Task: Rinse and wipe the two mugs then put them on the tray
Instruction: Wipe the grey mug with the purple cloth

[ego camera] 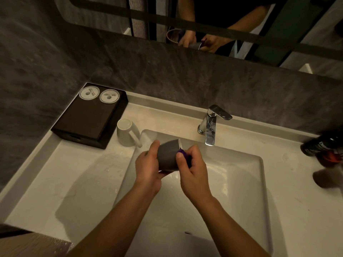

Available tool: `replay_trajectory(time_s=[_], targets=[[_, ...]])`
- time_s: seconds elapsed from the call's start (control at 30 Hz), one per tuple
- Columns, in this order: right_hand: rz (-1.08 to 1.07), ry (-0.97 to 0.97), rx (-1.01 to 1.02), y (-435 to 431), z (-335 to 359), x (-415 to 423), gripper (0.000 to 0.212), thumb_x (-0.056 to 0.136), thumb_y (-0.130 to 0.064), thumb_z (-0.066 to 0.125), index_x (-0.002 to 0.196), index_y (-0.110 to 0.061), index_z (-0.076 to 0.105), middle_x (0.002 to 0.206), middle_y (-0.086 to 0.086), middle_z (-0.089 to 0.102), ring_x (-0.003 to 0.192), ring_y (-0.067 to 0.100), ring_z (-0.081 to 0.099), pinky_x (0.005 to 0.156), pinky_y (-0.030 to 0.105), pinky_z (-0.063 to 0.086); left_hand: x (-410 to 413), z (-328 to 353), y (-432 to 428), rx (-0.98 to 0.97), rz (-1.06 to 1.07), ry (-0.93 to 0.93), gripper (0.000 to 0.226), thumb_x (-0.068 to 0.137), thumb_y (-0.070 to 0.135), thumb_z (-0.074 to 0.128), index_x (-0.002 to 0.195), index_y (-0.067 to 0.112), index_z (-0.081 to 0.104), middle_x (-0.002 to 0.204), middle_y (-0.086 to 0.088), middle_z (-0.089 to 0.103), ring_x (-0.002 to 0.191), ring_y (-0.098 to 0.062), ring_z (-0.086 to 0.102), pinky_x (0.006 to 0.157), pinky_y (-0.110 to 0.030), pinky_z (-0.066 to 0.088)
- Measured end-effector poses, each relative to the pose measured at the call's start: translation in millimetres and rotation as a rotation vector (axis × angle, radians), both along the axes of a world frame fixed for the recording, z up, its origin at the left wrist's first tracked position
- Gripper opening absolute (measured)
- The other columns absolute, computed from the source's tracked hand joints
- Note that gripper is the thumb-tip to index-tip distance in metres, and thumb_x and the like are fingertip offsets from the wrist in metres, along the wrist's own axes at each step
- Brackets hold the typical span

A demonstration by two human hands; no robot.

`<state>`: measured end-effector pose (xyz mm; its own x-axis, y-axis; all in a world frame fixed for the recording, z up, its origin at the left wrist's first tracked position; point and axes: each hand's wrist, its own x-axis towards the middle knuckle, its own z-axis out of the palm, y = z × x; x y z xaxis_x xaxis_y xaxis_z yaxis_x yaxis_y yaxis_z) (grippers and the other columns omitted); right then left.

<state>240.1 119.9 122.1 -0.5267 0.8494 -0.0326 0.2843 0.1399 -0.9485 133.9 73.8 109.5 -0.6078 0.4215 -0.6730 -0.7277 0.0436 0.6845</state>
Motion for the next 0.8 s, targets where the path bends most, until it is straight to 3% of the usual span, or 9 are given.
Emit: replay_trajectory(time_s=[0.1,0.17,0.23,0.3,0.37,0.43,0.5,0.67,0.8], targets=[[-0.101,0.015,-0.114,3,4,-5,0.019,0.102,-0.022,0.056,0.089,-0.011,0.048,0.081,0.009,0.056,0.071,0.006,0.049,0.067,0.032,0.046,12,-8,-7,-0.036,0.065,0.427,0.018,0.095,0.038,0.071,0.109,0.032,0.062,0.114,-0.003,0.068,0.105,-0.028,0.071,0.083,-0.037,0.065],[-0.158,0.049,-0.252,11,6,-8,0.018,0.102,-0.026,0.056,0.089,-0.016,0.05,0.093,0.014,0.062,0.081,0.017,0.056,0.074,0.04,0.051,16,-14,-15,0.038,0.004,0.771,0.027,0.092,0.034,0.074,0.113,0.039,0.057,0.12,0.002,0.064,0.106,-0.018,0.069,0.077,-0.023,0.061],[-0.177,0.083,-0.344,19,9,-9,0.016,0.102,-0.027,0.057,0.088,-0.021,0.05,0.1,0.013,0.066,0.089,0.023,0.062,0.076,0.039,0.052,14,-21,-18,0.12,-0.062,0.891,0.04,0.085,0.042,0.072,0.12,0.042,0.052,0.127,0.005,0.061,0.109,-0.013,0.068,0.077,-0.023,0.061],[-0.17,0.114,-0.348,21,14,-8,0.015,0.102,-0.024,0.057,0.089,-0.021,0.05,0.102,0.008,0.066,0.092,0.021,0.065,0.075,0.031,0.054,10,-17,-14,0.089,-0.134,0.819,0.05,0.086,0.049,0.068,0.131,0.039,0.049,0.128,0.012,0.058,0.108,-0.012,0.068,0.08,-0.026,0.062],[-0.167,0.117,-0.283,22,16,-6,0.014,0.101,-0.021,0.058,0.09,-0.021,0.05,0.102,0.003,0.066,0.092,0.018,0.066,0.075,0.026,0.054,4,-11,-8,0.008,-0.218,0.616,0.05,0.095,0.052,0.063,0.139,0.032,0.049,0.129,0.004,0.059,0.106,-0.015,0.068,0.083,-0.035,0.065],[-0.149,0.07,-0.182,21,12,-2,0.013,0.102,-0.023,0.058,0.091,-0.021,0.051,0.1,0.001,0.064,0.091,0.015,0.064,0.073,0.022,0.052,-1,-2,-2,-0.015,-0.239,0.295,0.045,0.098,0.056,0.058,0.131,0.026,0.056,0.127,-0.007,0.065,0.105,-0.025,0.071,0.079,-0.047,0.066],[-0.096,0.036,-0.126,18,8,2,0.014,0.102,-0.028,0.058,0.092,-0.02,0.051,0.094,-0.005,0.063,0.084,0.009,0.06,0.07,0.02,0.05,-3,1,3,-0.037,-0.189,0.135,0.043,0.099,0.059,0.055,0.123,0.024,0.059,0.121,-0.011,0.069,0.102,-0.032,0.074,0.077,-0.053,0.066],[-0.069,0.072,-0.266,14,9,6,0.036,0.107,-0.041,0.039,0.081,-0.021,0.052,0.076,-0.012,0.056,0.07,0.0,0.049,0.064,0.018,0.041,-2,-1,4,-0.102,-0.09,0.203,0.029,0.104,0.048,0.054,0.111,0.021,0.06,0.121,-0.012,0.066,0.104,-0.034,0.07,0.075,-0.054,0.066],[0.011,0.1,-0.327,23,11,9,0.019,0.101,-0.025,0.059,0.086,-0.013,0.062,0.078,-0.007,0.067,0.073,-0.001,0.061,0.062,0.015,0.048,-4,-1,3,-0.07,-0.113,0.166,0.028,0.105,0.046,0.052,0.112,0.02,0.061,0.121,-0.013,0.068,0.103,-0.035,0.072,0.077,-0.055,0.066]])
